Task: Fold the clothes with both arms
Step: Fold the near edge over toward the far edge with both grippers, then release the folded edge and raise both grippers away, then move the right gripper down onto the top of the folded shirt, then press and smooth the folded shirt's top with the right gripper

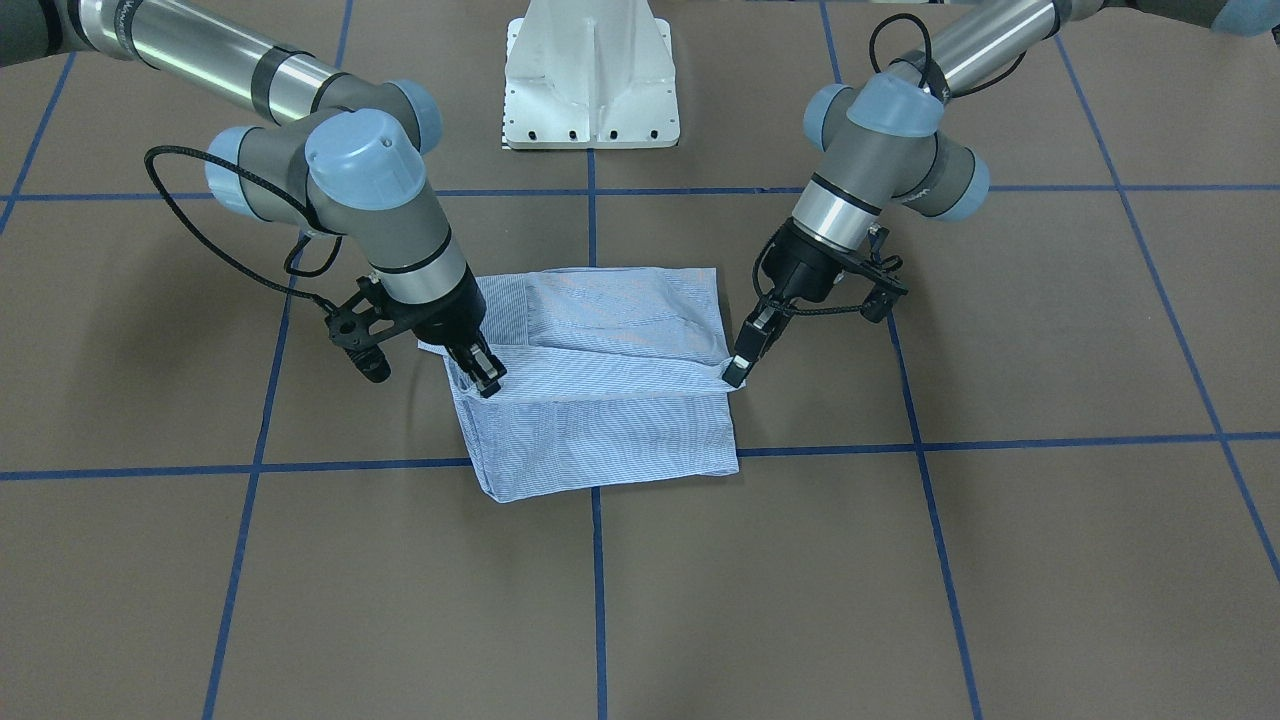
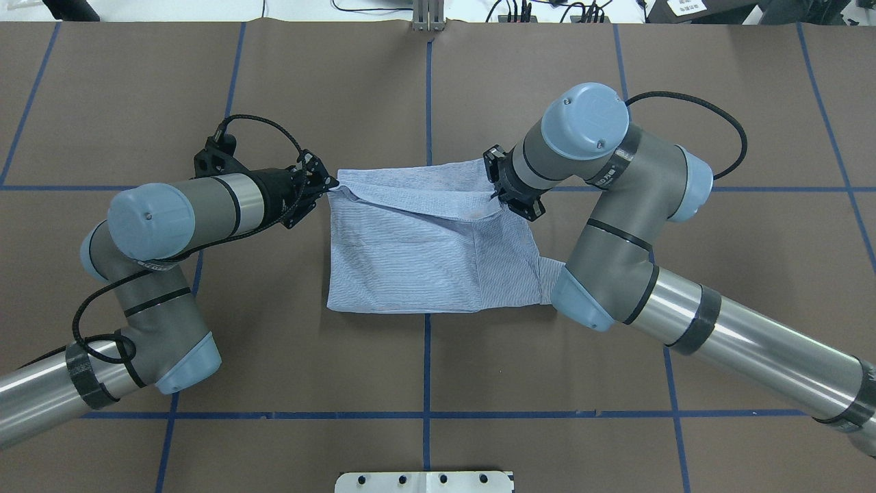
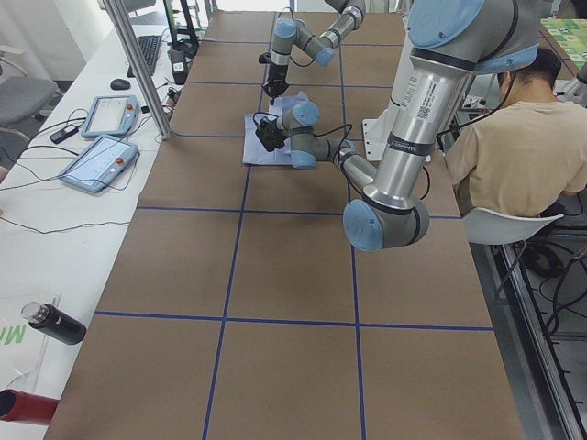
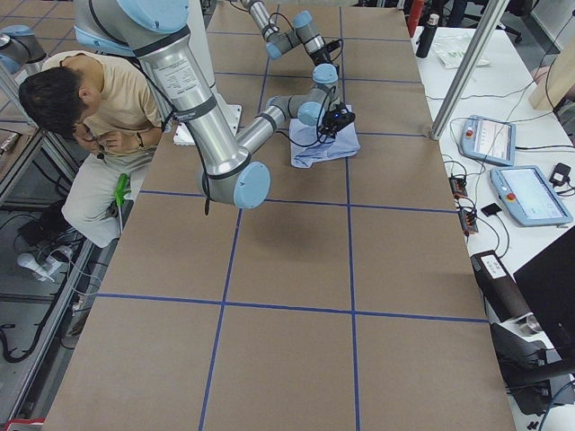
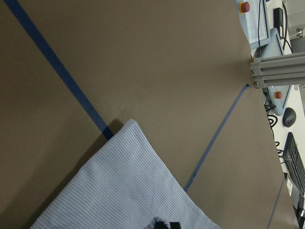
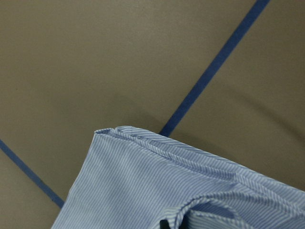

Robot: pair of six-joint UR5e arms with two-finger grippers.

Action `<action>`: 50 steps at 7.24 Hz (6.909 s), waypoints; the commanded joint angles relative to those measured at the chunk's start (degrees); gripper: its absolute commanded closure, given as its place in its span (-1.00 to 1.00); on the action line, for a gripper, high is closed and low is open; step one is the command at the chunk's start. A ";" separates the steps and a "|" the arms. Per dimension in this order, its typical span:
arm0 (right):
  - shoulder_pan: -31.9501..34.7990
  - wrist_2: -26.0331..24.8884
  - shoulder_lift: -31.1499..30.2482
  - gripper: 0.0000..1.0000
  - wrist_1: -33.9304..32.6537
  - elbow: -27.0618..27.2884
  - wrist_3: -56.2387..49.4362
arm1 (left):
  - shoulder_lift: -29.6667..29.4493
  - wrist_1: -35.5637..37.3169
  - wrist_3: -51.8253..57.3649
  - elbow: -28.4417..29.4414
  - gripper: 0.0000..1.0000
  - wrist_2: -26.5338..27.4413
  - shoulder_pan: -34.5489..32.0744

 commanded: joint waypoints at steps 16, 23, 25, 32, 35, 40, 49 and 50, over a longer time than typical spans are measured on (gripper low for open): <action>-6.79 -5.42 7.89 1.00 5.35 -6.65 -5.51 | -1.47 -5.28 21.68 6.85 -0.28 -26.82 -21.03; 0.20 -7.30 12.71 1.00 6.31 -21.93 -17.72 | 0.19 -5.37 21.87 5.72 -0.30 -28.19 -22.20; 2.84 -6.77 16.03 1.00 9.04 -25.64 -18.53 | 0.47 -5.37 21.87 5.36 -0.30 -28.27 -22.29; -4.79 -7.03 21.95 1.00 8.16 -27.39 -12.37 | 8.55 -5.81 31.98 0.18 -0.30 -28.71 -22.73; -4.80 -7.82 24.84 1.00 13.74 -35.72 -12.72 | 8.55 -5.37 31.98 -1.05 -0.30 -28.71 -22.99; 0.55 -8.71 32.04 1.00 18.71 -47.70 -13.08 | 9.60 -5.54 31.98 -1.15 -0.31 -29.77 -23.43; -2.95 -12.56 33.82 1.00 23.53 -52.26 -12.81 | 9.96 -5.54 31.98 -1.50 -0.31 -29.94 -23.61; -2.95 -13.70 33.90 1.00 25.37 -53.23 -12.81 | 9.96 -5.46 32.06 -1.58 -0.31 -29.94 -23.61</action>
